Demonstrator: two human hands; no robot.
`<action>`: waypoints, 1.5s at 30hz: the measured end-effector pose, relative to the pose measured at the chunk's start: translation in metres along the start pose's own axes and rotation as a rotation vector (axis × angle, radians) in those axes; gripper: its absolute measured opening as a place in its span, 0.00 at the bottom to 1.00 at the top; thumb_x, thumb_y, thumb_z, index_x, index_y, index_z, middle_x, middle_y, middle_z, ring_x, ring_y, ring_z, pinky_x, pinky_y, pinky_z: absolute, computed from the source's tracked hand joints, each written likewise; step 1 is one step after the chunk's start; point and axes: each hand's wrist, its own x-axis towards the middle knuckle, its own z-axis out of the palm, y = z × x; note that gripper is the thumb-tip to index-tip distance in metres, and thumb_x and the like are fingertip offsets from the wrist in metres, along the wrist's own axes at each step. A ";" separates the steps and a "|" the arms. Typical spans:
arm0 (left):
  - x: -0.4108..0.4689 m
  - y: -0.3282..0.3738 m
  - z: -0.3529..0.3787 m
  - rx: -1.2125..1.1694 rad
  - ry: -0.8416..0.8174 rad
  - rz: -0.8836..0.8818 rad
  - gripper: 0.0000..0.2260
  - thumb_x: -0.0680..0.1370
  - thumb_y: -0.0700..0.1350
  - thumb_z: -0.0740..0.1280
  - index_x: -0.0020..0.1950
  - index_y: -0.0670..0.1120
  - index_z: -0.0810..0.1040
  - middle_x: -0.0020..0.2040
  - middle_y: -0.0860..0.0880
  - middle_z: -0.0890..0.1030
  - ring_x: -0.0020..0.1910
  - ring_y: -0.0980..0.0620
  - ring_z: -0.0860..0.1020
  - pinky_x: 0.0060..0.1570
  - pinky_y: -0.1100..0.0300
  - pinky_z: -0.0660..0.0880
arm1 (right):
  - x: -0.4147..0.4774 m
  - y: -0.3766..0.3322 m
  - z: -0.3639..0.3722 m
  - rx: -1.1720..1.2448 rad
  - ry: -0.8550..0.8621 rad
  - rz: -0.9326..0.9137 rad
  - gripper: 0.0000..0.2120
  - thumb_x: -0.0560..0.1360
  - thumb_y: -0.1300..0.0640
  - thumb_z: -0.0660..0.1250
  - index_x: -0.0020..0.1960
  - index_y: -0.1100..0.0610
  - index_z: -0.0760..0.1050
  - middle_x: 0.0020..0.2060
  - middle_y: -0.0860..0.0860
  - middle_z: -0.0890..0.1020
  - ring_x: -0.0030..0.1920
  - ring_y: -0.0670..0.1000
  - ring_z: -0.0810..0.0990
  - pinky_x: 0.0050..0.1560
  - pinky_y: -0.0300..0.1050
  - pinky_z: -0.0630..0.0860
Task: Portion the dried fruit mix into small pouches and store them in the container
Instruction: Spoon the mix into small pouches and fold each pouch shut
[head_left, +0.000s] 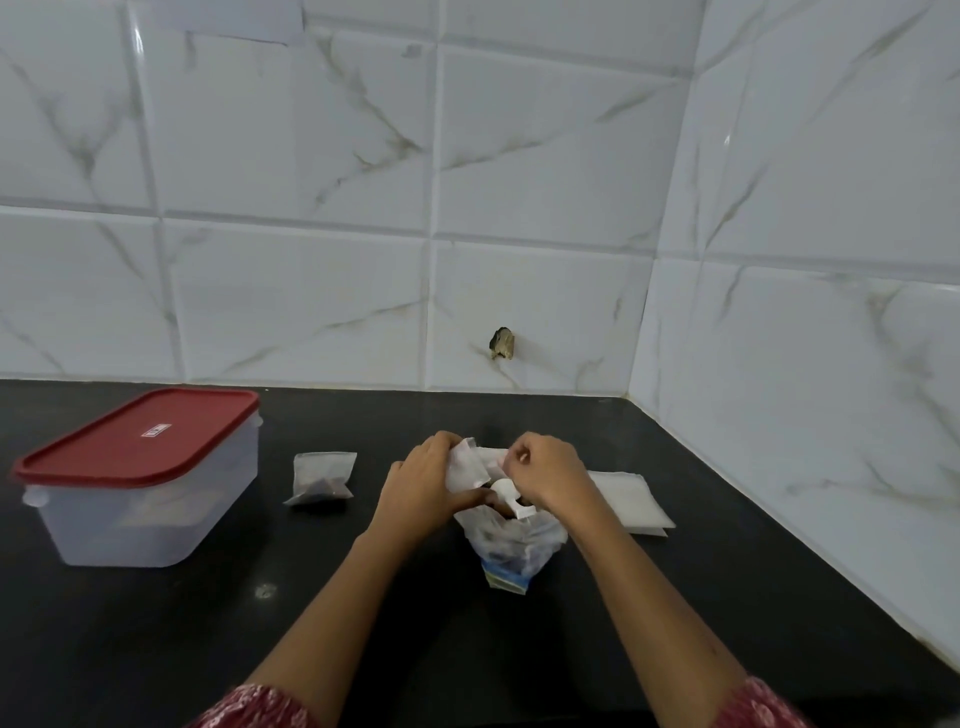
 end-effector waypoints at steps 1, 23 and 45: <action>-0.001 -0.001 0.001 -0.036 -0.005 -0.022 0.33 0.65 0.62 0.74 0.64 0.50 0.68 0.59 0.54 0.75 0.58 0.53 0.74 0.59 0.55 0.70 | -0.001 0.002 0.000 -0.142 -0.077 0.026 0.12 0.76 0.53 0.60 0.55 0.55 0.77 0.53 0.54 0.80 0.52 0.55 0.79 0.52 0.48 0.76; -0.036 0.005 0.005 -0.186 -0.143 -0.086 0.34 0.65 0.59 0.75 0.65 0.51 0.66 0.62 0.55 0.69 0.58 0.52 0.72 0.57 0.55 0.72 | -0.030 0.003 -0.026 -0.381 -0.033 0.001 0.12 0.79 0.60 0.59 0.57 0.59 0.79 0.53 0.56 0.80 0.50 0.54 0.80 0.50 0.43 0.76; -0.047 0.005 0.022 -0.403 -0.053 -0.028 0.30 0.67 0.46 0.77 0.64 0.47 0.66 0.58 0.56 0.66 0.50 0.68 0.68 0.42 0.79 0.68 | -0.025 0.024 -0.009 0.154 0.027 0.079 0.12 0.78 0.62 0.59 0.47 0.58 0.82 0.51 0.57 0.81 0.45 0.55 0.83 0.42 0.46 0.79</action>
